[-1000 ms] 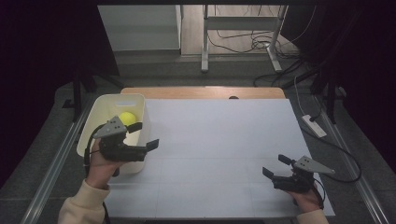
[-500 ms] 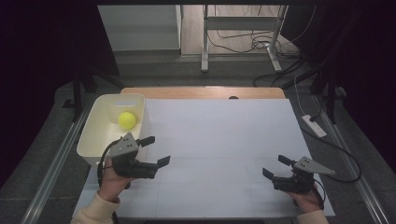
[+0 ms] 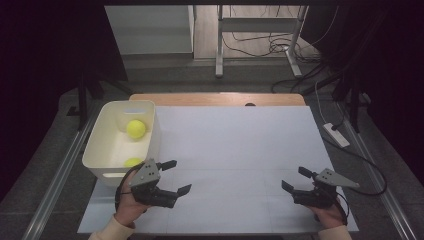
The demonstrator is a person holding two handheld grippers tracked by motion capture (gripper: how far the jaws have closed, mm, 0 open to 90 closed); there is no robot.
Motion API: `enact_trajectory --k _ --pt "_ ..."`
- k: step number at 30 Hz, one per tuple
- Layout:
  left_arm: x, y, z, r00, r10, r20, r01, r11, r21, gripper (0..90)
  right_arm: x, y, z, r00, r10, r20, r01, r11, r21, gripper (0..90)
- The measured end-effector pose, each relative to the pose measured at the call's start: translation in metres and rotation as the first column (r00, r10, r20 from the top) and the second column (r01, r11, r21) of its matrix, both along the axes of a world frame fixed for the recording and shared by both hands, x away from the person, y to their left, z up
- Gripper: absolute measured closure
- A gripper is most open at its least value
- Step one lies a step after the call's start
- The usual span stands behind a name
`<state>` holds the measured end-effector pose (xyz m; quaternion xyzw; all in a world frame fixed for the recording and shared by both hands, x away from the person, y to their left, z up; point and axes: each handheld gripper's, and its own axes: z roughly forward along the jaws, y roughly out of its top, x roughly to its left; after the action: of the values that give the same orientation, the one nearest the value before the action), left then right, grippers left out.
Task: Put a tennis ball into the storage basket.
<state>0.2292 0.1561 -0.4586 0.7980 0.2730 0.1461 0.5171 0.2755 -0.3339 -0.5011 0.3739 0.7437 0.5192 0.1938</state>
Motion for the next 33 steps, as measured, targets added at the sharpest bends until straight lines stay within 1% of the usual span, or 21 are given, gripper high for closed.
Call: enact_trajectory --k 2,5,9,13,16,19,24,28,33 --pt "0.000 -0.001 -0.008 0.9999 0.005 -0.013 -0.005 0.9999 0.015 13.2 0.000 0.000 0.000 1.0000 0.002 -0.001 -0.002 1.000 -0.002 11.3" --pt "0.001 0.000 -0.017 0.9995 0.019 -0.026 -0.018 0.9994 0.028 13.2 0.000 0.001 0.000 1.0000 0.006 0.002 -0.006 1.000 0.000 11.3" --pt "0.003 0.002 -0.026 0.9987 0.028 -0.044 -0.027 0.9991 0.032 13.1 -0.001 0.001 -0.001 0.9999 0.011 0.001 -0.011 1.000 -0.004 11.3" --pt "0.001 0.003 -0.036 0.9987 0.026 -0.044 -0.024 0.9987 0.044 13.0 -0.001 0.002 -0.002 0.9998 0.018 -0.005 -0.019 1.000 -0.005 11.3" --pt "0.001 0.005 -0.042 0.9982 0.047 -0.037 -0.045 0.9980 0.044 13.2 -0.001 0.002 -0.002 0.9997 0.026 0.000 -0.026 1.000 -0.006 11.3" --pt "0.001 0.007 -0.049 0.9974 0.058 -0.043 -0.056 0.9973 0.048 13.2 -0.002 0.003 -0.002 0.9989 0.048 -0.002 -0.048 0.999 -0.007 11.3" --pt "0.001 0.012 -0.057 0.9960 0.066 -0.061 -0.063 0.9968 0.049 13.1 -0.003 0.006 -0.003 0.9966 0.082 -0.009 -0.083 0.997 -0.013 11.3" --pt "0.000 0.014 -0.062 0.9951 0.068 -0.071 -0.065 0.9966 0.050 13.1 -0.003 0.007 -0.004 0.9952 0.097 -0.013 -0.097 0.995 -0.018 11.3" --pt "-0.002 0.017 -0.065 0.9945 0.077 -0.070 -0.074 0.9960 0.050 13.2 -0.004 0.008 -0.005 0.9924 0.122 -0.015 -0.122 0.992 -0.022 11.3"
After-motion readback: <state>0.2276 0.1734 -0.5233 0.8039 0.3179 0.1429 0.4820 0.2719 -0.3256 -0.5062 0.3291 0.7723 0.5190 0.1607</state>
